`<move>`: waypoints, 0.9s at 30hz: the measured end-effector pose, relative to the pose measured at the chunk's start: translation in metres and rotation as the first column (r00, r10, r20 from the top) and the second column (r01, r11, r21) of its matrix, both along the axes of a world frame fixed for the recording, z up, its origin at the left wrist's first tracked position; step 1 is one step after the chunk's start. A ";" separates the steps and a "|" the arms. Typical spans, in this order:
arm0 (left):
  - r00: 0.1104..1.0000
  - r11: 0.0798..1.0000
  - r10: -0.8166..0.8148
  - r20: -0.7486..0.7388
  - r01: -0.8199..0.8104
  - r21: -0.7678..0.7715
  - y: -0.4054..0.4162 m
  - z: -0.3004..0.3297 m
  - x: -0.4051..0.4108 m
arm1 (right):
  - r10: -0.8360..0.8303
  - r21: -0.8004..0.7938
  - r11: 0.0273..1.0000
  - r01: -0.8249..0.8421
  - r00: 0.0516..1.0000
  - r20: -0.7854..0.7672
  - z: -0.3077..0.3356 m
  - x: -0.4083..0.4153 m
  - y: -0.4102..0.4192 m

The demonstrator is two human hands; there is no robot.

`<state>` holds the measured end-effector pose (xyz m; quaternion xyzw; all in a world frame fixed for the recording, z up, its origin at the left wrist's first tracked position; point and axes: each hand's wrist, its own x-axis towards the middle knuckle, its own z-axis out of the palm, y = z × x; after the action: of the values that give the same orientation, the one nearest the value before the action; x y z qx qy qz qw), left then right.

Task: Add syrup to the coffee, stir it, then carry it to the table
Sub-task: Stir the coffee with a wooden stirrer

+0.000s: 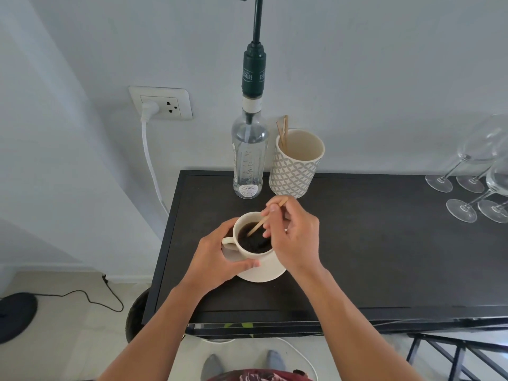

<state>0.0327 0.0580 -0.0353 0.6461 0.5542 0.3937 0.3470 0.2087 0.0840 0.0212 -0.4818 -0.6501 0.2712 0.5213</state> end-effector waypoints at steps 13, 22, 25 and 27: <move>1.000 1.000 0.004 -0.004 -0.004 -0.016 0.001 -0.002 -0.001 | -0.029 0.059 0.998 0.021 0.991 0.132 0.011 0.020 -0.021; 1.000 0.999 -0.008 -0.008 0.008 0.032 0.000 0.002 0.001 | 0.066 0.030 0.997 -0.069 0.995 0.081 0.006 -0.013 -0.023; 1.000 1.000 -0.011 0.008 0.010 0.009 0.000 -0.001 0.000 | 0.002 -0.029 1.000 -0.002 1.000 0.009 0.004 -0.009 -0.007; 1.000 1.000 -0.009 0.016 0.009 -0.003 0.000 -0.002 -0.001 | -0.075 -0.056 0.996 0.074 0.997 -0.015 0.005 0.001 0.003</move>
<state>0.0319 0.0584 -0.0373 0.6449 0.5491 0.3965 0.3542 0.2098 0.0867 0.0262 -0.5175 -0.6194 0.2735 0.5232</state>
